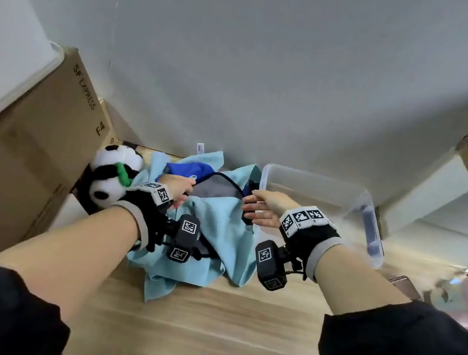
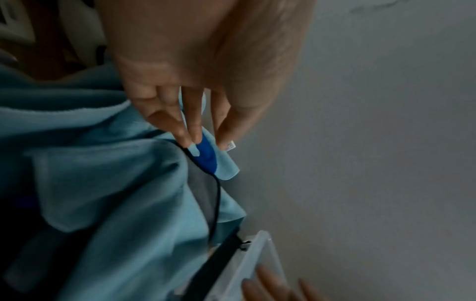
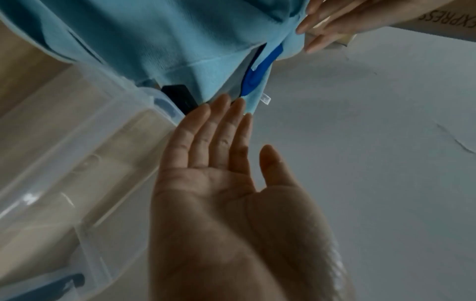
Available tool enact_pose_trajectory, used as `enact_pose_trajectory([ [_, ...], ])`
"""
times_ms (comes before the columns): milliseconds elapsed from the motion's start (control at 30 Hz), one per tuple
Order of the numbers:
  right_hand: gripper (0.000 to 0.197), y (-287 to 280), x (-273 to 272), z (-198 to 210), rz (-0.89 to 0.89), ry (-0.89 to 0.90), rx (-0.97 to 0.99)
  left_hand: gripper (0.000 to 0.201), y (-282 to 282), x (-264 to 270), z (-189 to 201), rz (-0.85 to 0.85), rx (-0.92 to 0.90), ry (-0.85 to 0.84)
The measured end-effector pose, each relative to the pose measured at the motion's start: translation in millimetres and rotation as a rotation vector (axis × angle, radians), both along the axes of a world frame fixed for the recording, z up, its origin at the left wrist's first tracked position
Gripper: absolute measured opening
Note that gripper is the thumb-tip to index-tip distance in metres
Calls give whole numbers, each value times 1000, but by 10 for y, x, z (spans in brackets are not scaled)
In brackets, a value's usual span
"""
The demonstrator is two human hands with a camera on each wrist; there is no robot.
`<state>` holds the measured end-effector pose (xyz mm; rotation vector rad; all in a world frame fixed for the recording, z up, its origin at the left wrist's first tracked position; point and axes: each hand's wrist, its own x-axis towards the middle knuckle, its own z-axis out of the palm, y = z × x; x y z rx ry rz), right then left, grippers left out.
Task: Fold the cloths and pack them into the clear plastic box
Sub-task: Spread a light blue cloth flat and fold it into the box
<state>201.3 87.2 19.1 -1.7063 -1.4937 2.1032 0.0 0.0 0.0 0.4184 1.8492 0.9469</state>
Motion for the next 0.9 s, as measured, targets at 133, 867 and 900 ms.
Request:
enact_pose_trajectory([
  [133,28,-61,-60,-124,-27,-57,-9,27,-25,-27,-153,-73,-55,202],
  [867,39,-214,-187,282,107,167,441,21,191,407,944,-187,572,232],
  [900,38,-243,-138,348,101,181,462,19,180,468,1057,-188,598,212],
])
